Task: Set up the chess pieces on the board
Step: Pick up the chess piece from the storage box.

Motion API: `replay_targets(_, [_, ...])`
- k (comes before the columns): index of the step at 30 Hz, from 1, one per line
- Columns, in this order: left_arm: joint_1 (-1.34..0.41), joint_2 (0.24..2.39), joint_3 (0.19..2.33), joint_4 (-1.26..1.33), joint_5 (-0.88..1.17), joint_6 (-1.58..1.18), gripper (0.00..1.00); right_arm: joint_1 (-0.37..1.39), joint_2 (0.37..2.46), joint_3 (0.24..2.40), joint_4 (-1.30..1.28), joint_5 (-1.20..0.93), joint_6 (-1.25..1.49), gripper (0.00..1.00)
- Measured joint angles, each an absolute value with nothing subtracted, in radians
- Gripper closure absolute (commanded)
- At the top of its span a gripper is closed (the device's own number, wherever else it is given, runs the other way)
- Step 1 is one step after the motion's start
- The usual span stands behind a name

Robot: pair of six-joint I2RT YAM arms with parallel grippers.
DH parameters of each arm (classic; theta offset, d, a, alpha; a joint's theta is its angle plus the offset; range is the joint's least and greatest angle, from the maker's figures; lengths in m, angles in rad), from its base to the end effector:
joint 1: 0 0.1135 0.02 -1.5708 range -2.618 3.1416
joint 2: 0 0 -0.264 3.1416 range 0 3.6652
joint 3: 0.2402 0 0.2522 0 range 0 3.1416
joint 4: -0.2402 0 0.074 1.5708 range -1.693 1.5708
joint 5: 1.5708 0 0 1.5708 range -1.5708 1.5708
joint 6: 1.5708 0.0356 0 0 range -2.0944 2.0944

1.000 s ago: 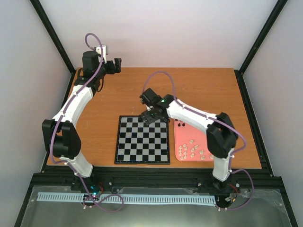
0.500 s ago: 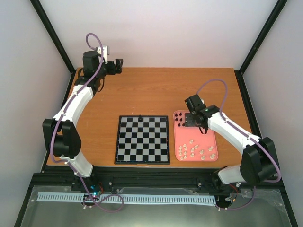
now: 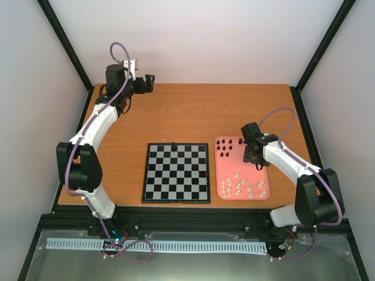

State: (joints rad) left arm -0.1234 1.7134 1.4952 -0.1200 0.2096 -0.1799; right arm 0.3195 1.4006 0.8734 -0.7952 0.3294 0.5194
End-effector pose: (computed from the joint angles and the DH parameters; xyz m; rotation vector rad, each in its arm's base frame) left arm 0.4083 -0.0581 0.3443 0.0886 1.9199 -0.4044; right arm 0.2349 0.0656 0.1979 0.3335 2.7497 -0.2796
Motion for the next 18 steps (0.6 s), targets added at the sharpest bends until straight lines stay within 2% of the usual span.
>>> replay_targets(18, [-0.123, 1.731, 1.499, -0.12, 0.218, -0.18, 0.0, 0.217, 1.473, 0.862, -0.689, 0.27, 0.454, 0.55])
